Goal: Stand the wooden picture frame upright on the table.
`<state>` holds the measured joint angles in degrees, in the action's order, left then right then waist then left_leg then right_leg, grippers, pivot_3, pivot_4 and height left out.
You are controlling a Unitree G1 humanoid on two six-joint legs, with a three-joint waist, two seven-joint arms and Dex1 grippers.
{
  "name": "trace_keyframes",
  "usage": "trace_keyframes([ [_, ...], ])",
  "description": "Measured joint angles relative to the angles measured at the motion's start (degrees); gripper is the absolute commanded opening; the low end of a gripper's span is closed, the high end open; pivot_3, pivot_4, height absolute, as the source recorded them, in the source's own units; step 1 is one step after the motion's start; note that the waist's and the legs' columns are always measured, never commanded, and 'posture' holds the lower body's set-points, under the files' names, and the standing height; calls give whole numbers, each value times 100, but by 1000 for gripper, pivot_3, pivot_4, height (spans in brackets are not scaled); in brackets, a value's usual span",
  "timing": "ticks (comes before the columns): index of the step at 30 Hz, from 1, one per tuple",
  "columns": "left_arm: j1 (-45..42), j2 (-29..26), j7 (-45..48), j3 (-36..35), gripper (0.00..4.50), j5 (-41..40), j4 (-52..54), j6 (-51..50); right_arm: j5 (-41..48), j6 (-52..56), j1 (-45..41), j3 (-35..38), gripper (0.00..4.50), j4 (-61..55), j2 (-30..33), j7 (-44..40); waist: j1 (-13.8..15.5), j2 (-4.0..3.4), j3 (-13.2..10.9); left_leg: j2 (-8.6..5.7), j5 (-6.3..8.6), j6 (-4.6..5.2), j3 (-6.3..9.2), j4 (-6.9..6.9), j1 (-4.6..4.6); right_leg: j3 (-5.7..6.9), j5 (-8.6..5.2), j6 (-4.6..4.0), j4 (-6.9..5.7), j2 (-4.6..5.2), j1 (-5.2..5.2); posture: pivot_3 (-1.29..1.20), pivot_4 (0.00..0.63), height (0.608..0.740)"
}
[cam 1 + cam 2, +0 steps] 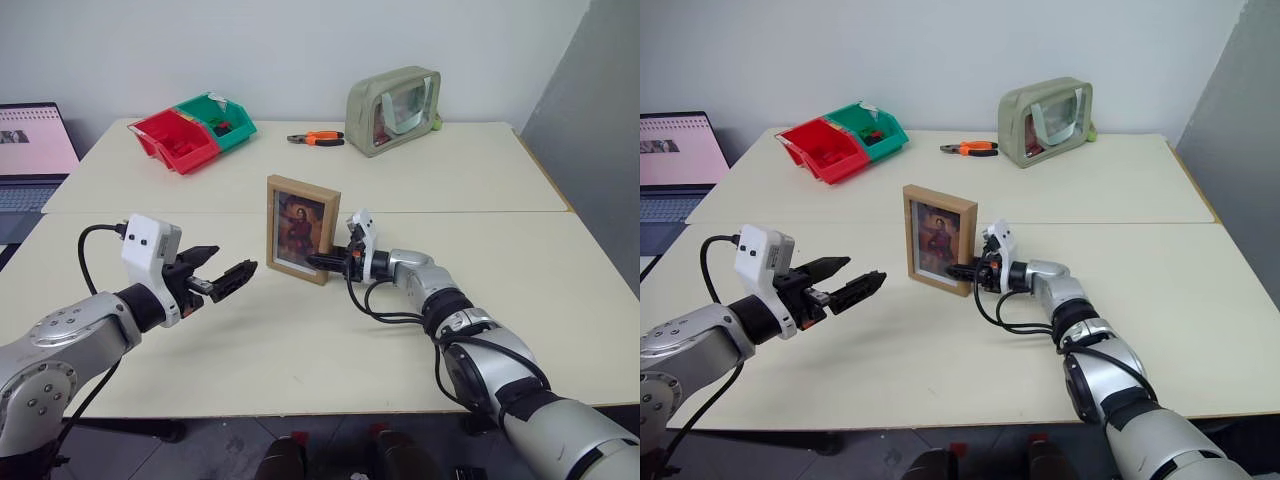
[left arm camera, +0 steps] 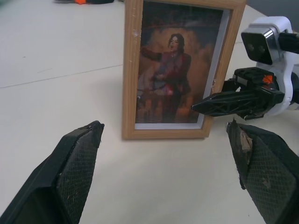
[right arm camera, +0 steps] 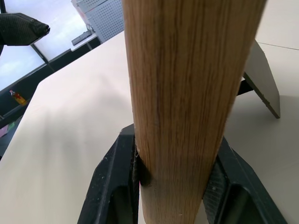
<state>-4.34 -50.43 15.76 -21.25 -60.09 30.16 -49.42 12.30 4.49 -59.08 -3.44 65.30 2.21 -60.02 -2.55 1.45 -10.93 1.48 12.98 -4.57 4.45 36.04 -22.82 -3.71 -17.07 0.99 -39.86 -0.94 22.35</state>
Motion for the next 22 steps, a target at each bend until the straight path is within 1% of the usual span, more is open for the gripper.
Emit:
trace_keyframes([
  [5,-141,3,257,125,4500,253,-172,-1,-236,-39,307,-51,3433,-52,64,-60,-13,0,0,0,0,0,-1,0,0,0,0,0,0,0,1,0,150,740],
  [8,-298,7,391,196,4500,374,-291,-1,-366,-86,475,-141,4032,-370,198,-151,-14,0,0,1,0,0,2,1,0,2,0,0,0,0,-2,0,150,740],
  [10,-433,13,510,233,4500,429,-418,-4,-468,-157,843,-270,4461,-956,460,-283,19,1,1,1,0,0,6,1,-1,7,-1,2,2,0,-5,0,150,740],
  [11,-467,12,562,247,4500,470,-460,-5,-499,-153,996,-321,4484,-1225,582,-312,29,1,1,2,0,0,5,1,-1,6,-1,2,2,1,-6,0,150,740],
  [13,-527,-9,744,287,4500,520,-584,-18,-615,-37,1527,-444,4484,-2175,1036,-299,79,0,1,-4,0,0,7,2,-3,7,-3,6,5,3,-8,0,150,740],
  [15,-597,-42,859,285,4500,520,-757,-76,-641,310,1961,-439,4484,-3051,1429,-239,112,0,1,-6,0,0,9,4,-8,7,-3,7,7,5,-7,0,150,740],
  [16,-710,-146,995,220,4500,501,-1024,-181,-575,874,2419,-289,4484,-4005,1850,-114,108,-1,-2,-4,0,0,12,4,-12,8,-3,7,7,5,-4,0,150,740],
  [18,-764,-273,1116,120,4500,502,-1228,-237,-411,1375,2656,-137,4484,-4731,2039,-20,80,-1,-4,3,0,0,7,2,-11,4,-3,6,4,5,1,0,150,740],
  [19,-916,-355,1245,53,4500,512,-1427,-275,-225,1887,2687,-6,4484,-5470,2162,77,27,-4,-6,2,0,0,-2,1,-2,-2,-4,6,0,2,1,0,150,740],
  [20,-981,-366,1291,61,4500,510,-1466,-283,-176,2047,2691,11,4484,-5692,2206,110,-11,-6,-7,1,0,0,-1,-3,-1,-1,-4,5,0,-1,2,0,150,740],
  [22,-1274,-463,1498,74,4500,528,-1727,-307,95,2734,2636,67,4484,-6683,2359,236,-78,-5,-6,7,0,0,2,-4,6,5,-14,1,-5,-19,2,0,150,740],
])
